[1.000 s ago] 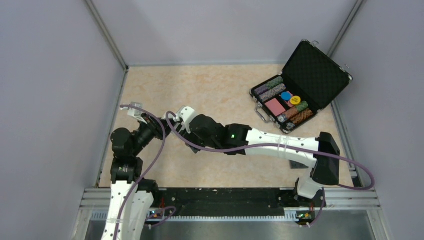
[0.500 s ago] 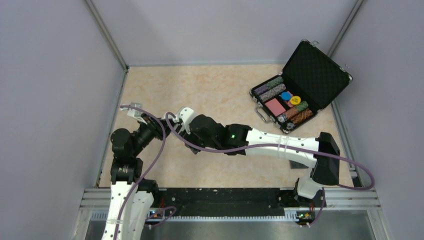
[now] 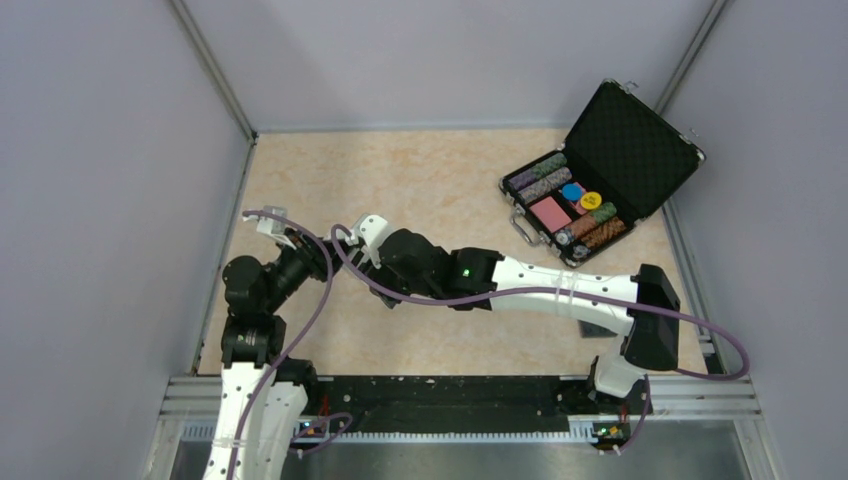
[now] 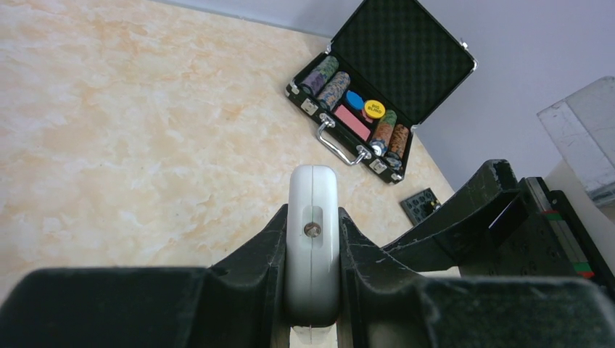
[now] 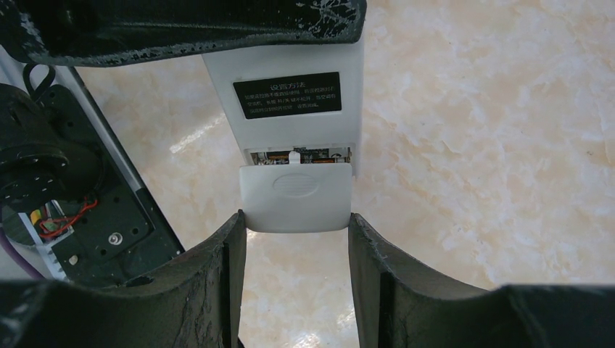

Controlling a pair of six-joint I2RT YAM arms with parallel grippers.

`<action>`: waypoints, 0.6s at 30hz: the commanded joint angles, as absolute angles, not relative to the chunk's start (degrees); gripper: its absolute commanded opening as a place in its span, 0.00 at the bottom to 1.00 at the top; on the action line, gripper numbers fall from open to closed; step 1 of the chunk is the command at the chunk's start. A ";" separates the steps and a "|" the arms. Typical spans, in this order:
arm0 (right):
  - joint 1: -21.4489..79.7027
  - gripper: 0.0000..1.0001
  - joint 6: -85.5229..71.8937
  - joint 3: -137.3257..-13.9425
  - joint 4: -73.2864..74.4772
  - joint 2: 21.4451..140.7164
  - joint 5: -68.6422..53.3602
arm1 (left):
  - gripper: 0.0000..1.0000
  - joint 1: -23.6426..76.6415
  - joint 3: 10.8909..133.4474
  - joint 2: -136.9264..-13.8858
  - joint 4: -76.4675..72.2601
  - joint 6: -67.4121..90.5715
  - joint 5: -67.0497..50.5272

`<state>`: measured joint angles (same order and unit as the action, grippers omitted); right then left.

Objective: Load the batteries into the remote control
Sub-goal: Load the battery cover into the remote control.

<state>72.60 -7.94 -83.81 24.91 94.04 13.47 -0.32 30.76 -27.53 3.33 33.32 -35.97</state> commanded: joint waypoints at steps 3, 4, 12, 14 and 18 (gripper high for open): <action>73.05 0.36 -7.12 -87.08 22.85 94.23 14.66 | 0.00 -0.26 33.57 -28.28 3.08 30.86 -36.60; 73.06 0.36 -7.06 -87.10 22.88 94.39 14.54 | 0.00 -0.26 33.51 -28.33 2.96 30.89 -36.75; 73.09 0.36 -6.83 -87.41 23.14 95.39 13.39 | 0.00 -0.27 33.90 -28.56 1.55 32.14 -36.96; 73.04 0.36 -6.78 -87.53 23.36 95.52 13.50 | 0.00 -0.26 34.01 -28.50 1.57 32.25 -37.07; 73.06 0.36 -6.76 -87.79 23.38 95.72 13.79 | 0.00 -0.26 34.09 -28.47 1.73 32.21 -37.18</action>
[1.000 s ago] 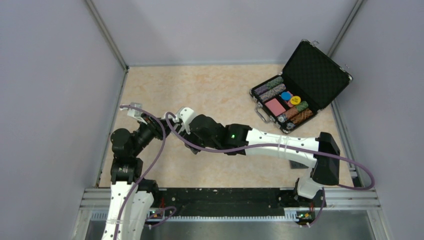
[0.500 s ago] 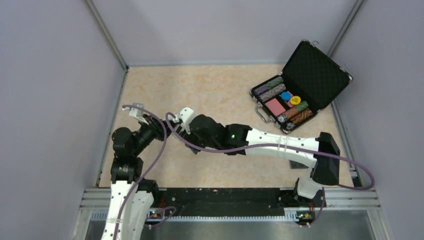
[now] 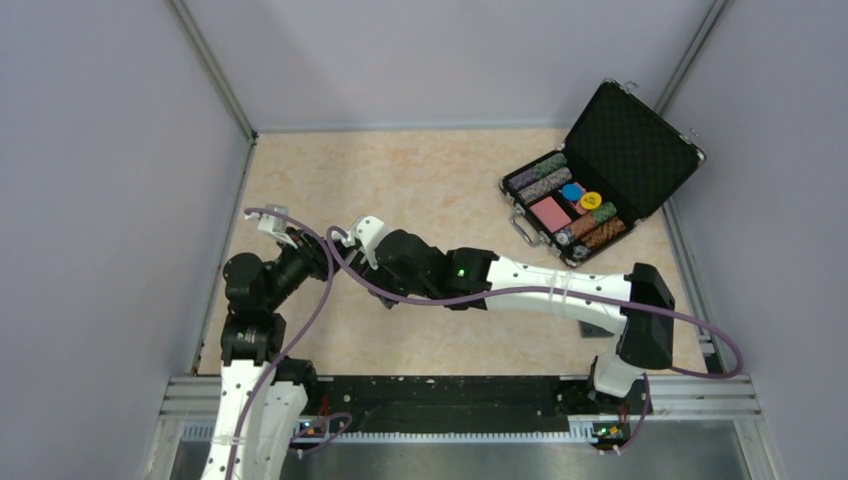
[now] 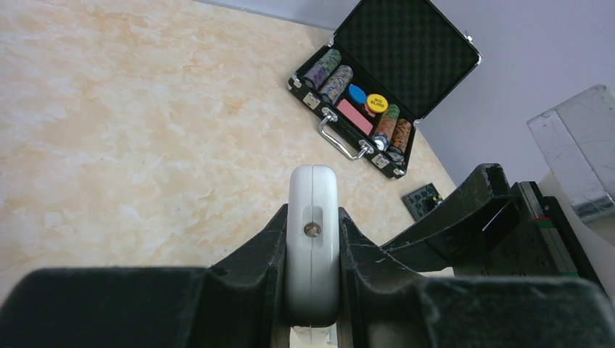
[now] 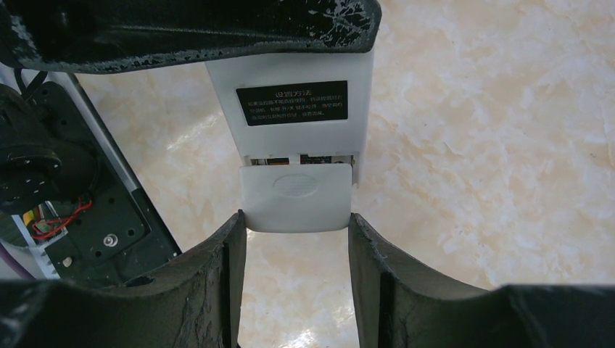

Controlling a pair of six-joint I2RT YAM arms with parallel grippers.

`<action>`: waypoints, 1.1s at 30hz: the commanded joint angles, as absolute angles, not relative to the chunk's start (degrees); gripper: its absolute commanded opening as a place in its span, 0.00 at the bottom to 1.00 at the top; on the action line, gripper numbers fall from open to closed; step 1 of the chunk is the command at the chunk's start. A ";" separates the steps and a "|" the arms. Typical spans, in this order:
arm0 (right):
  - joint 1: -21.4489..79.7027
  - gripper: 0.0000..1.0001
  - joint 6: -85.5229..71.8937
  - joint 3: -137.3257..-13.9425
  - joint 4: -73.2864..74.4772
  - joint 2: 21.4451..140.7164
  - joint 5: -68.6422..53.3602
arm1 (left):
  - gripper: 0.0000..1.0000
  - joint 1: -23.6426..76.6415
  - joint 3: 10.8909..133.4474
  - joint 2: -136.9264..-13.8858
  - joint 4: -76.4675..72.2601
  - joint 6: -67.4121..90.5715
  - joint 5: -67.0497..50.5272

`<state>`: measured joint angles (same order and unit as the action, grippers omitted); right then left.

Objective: Load the batteries into the remote control
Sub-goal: Load the battery cover into the remote control.

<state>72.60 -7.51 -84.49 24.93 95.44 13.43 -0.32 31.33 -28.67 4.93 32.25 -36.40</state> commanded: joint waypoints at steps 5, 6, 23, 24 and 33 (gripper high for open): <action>73.12 0.36 -6.77 -87.79 23.48 95.69 14.85 | 0.00 -0.26 34.32 -28.18 2.00 31.99 -37.15; 73.09 0.36 -6.81 -87.87 23.53 95.63 14.86 | 0.00 -0.26 34.34 -28.29 2.00 31.99 -37.44; 73.08 0.36 -6.03 -89.03 23.34 96.55 14.89 | 0.00 -0.26 34.19 -30.03 1.56 31.88 -42.46; 73.08 0.36 -5.95 -89.08 23.37 96.55 14.96 | 0.00 -0.26 34.18 -30.13 1.56 31.95 -42.64; 72.96 0.39 -6.24 -89.56 23.84 96.84 16.09 | 0.00 -0.26 35.62 -31.35 1.97 35.11 -43.80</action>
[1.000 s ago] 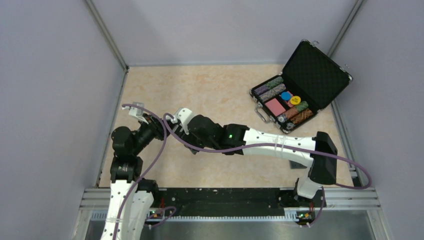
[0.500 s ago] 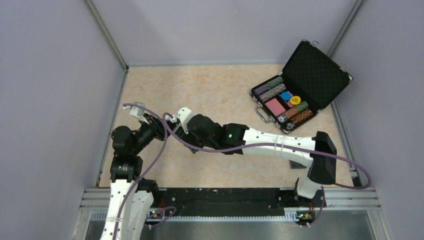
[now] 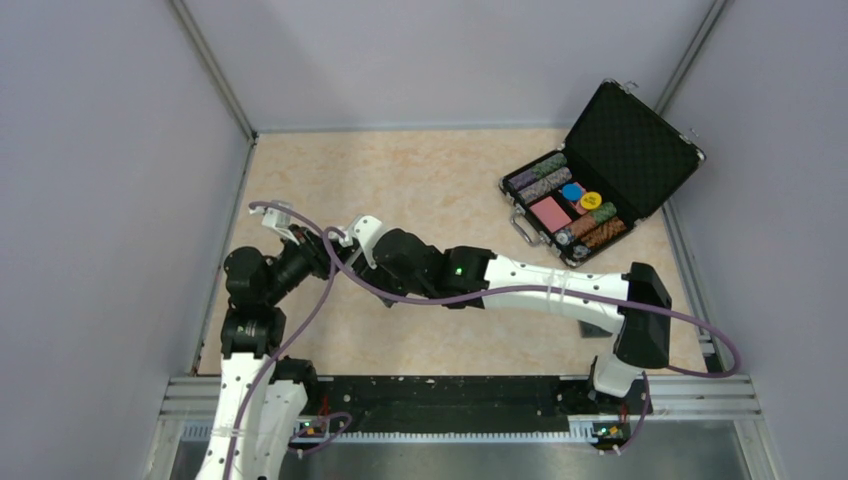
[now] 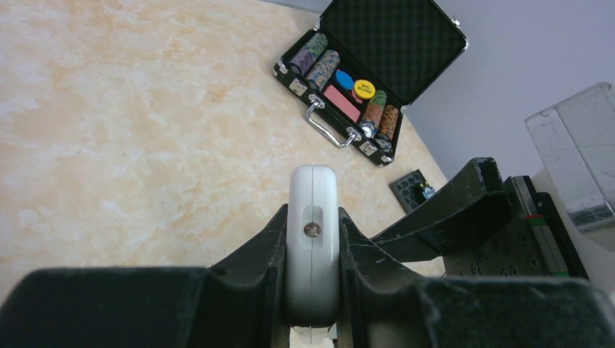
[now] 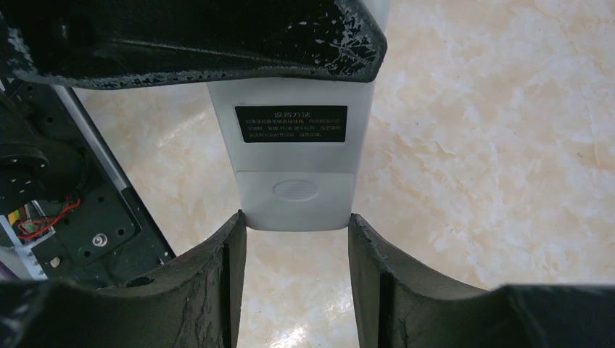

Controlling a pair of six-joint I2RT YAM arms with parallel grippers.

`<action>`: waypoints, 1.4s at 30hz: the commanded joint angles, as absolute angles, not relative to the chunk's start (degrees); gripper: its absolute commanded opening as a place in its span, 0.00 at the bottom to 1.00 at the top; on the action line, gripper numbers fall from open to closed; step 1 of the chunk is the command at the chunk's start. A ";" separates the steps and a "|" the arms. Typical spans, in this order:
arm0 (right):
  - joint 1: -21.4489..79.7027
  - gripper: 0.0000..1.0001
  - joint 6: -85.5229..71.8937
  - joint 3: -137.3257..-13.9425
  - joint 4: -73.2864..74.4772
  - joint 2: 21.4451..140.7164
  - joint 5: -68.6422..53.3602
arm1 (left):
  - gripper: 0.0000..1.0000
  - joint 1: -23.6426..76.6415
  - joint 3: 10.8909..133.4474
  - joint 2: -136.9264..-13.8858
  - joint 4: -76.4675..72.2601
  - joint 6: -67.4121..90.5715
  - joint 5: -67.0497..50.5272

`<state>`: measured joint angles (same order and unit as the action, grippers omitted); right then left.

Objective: Load the batteries into the remote control
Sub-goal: Load the battery cover into the remote control.

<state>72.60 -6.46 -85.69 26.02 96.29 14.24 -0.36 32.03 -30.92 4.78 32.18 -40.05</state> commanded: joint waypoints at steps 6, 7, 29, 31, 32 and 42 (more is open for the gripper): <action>72.64 0.40 -6.96 -91.24 24.73 97.59 16.01 | 0.00 -0.26 37.02 -32.37 1.57 40.15 -46.20; 72.56 0.40 -6.91 -91.37 24.73 97.64 16.05 | 0.00 -0.26 37.15 -32.27 1.44 40.83 -46.27; 68.59 0.53 -9.03 -101.08 34.64 99.43 7.19 | 0.00 -0.26 41.01 -37.78 0.45 54.69 -49.78; 68.10 0.56 -9.52 -102.38 35.79 99.83 5.45 | 0.00 -0.26 40.98 -38.24 0.51 55.28 -49.47; 67.96 0.57 -9.86 -102.91 36.30 100.05 5.11 | 0.00 -0.33 40.95 -38.43 0.48 55.55 -49.17; 66.98 0.66 -11.37 -107.03 40.58 101.70 4.84 | 0.00 -0.31 39.95 -40.12 0.61 57.51 -46.10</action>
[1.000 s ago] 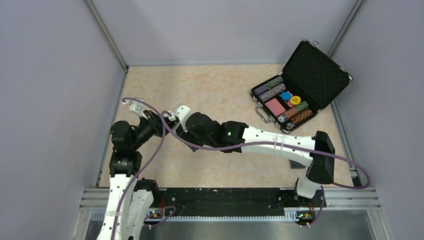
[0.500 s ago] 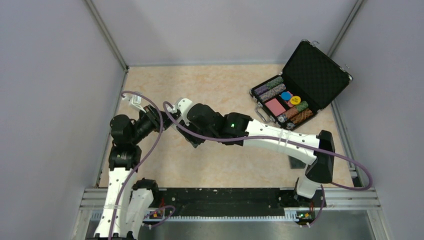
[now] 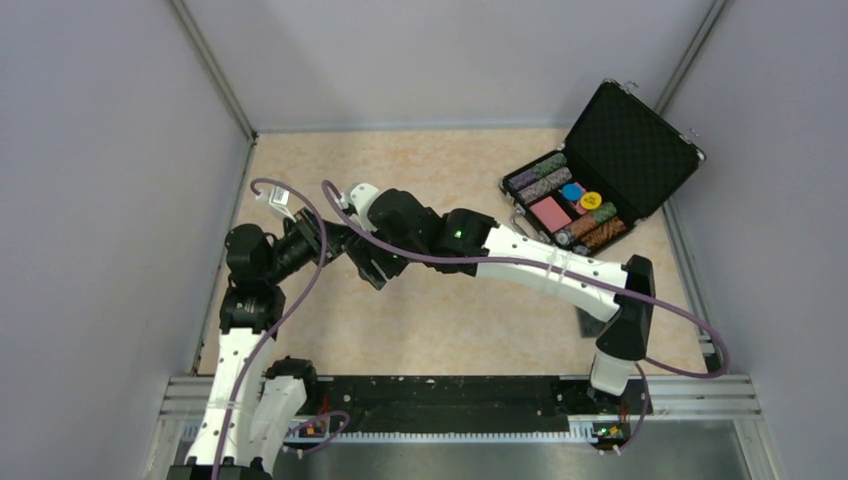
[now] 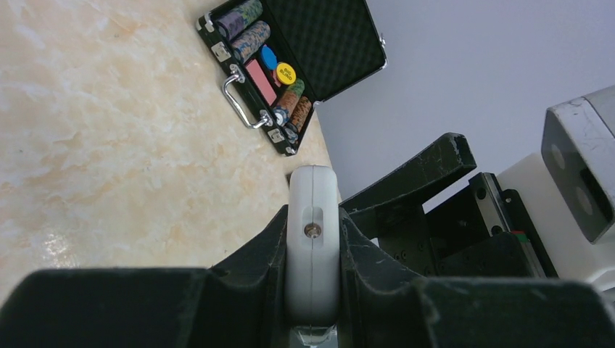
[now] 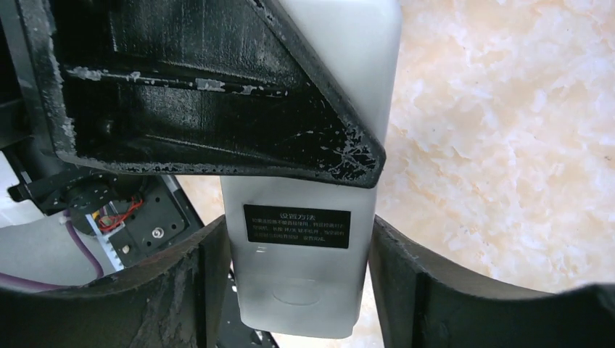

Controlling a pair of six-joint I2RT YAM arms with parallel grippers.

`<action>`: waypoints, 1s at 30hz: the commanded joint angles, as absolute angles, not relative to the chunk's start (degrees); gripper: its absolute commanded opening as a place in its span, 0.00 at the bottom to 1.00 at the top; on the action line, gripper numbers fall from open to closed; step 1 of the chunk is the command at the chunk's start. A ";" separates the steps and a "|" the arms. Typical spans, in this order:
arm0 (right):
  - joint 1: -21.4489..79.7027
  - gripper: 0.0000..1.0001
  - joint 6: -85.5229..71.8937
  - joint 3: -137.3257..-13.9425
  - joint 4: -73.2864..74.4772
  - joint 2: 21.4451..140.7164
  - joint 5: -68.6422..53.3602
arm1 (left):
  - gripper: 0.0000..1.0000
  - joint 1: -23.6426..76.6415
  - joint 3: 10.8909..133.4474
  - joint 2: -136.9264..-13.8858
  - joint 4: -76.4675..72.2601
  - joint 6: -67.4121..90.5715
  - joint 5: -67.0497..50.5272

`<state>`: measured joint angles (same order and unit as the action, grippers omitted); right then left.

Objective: Load the batteries into the remote control
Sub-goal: Load the battery cover into the remote control.

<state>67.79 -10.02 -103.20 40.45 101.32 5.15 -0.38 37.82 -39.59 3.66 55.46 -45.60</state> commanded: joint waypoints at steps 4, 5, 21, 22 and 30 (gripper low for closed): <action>66.53 0.75 -12.82 -107.76 40.54 100.83 4.88 | 0.00 -0.26 39.59 -40.59 0.92 57.74 -45.11; 66.27 0.78 -13.20 -107.93 40.39 100.49 4.77 | 0.00 -0.32 39.41 -40.63 0.89 57.85 -44.87; 54.68 0.88 -42.61 -79.63 15.91 77.11 -1.70 | 0.00 -0.31 41.64 -41.60 -4.14 66.99 -40.38; 54.31 0.88 -44.38 -77.76 13.73 76.22 -2.46 | 0.00 -0.27 41.68 -41.60 -4.35 68.18 -40.01; 54.15 0.87 -54.10 -70.68 1.10 75.12 -8.29 | 0.00 -0.26 40.66 -41.17 -4.81 80.31 -37.50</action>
